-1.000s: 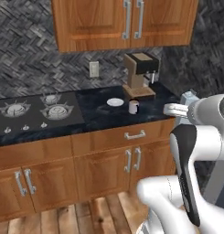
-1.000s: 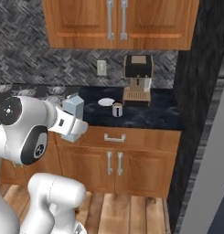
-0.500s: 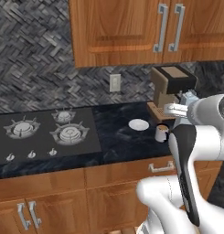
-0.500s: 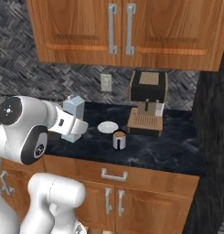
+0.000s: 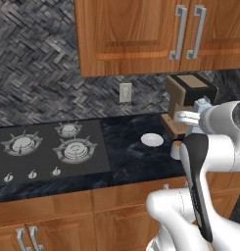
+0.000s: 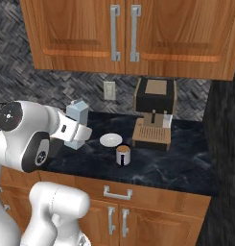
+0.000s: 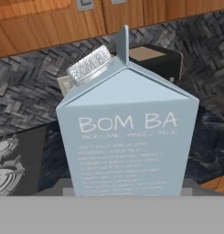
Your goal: Take a sugar cube from the saucer and place it inside the coffee. Then, grab milk from the fridge and place it next to the coffee on the counter to sweeten the coffee.
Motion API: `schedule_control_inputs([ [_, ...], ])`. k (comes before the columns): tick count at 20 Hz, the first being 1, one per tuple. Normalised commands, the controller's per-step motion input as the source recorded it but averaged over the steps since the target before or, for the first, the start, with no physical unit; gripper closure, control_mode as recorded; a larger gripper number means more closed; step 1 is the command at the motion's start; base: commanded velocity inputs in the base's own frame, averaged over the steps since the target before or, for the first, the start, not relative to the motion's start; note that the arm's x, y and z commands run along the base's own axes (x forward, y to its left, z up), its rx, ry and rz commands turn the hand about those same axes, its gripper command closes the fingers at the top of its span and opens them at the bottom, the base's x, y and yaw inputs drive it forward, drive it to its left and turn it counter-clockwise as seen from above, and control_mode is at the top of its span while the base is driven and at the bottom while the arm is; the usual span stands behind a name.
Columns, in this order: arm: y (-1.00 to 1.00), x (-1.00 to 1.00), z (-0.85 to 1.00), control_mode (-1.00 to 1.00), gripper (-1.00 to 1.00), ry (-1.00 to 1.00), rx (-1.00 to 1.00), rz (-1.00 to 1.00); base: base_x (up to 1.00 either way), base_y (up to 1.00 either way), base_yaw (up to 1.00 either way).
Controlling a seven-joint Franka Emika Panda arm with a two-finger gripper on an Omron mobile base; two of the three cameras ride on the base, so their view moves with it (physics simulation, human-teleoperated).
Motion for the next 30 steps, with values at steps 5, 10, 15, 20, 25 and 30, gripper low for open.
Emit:
schedule_control_inputs([
  [5, 0.00, 0.00, 0.00, 1.00, 1.00, 0.00, 0.00, 0.00, 0.00, 0.00, 0.00],
  [10, -0.02, 0.03, 0.00, -1.00, 1.00, 0.00, 0.00, 0.01, 0.00, 0.00, 0.00],
  [15, -0.39, 0.09, 0.00, -1.00, 1.00, 0.05, 0.00, 0.10, 0.00, 0.00, 0.00],
  [20, -0.68, 0.02, -0.11, -1.00, 1.00, 0.02, 0.00, 0.19, 0.00, 0.00, 0.00],
  [25, -0.80, 0.00, -0.31, -1.00, 1.00, 0.01, 0.04, 0.19, 0.00, 0.00, 0.00],
  [30, -0.47, 0.03, -0.25, -1.00, 1.00, 0.00, 0.01, 0.06, 0.00, 0.00, 0.00],
])
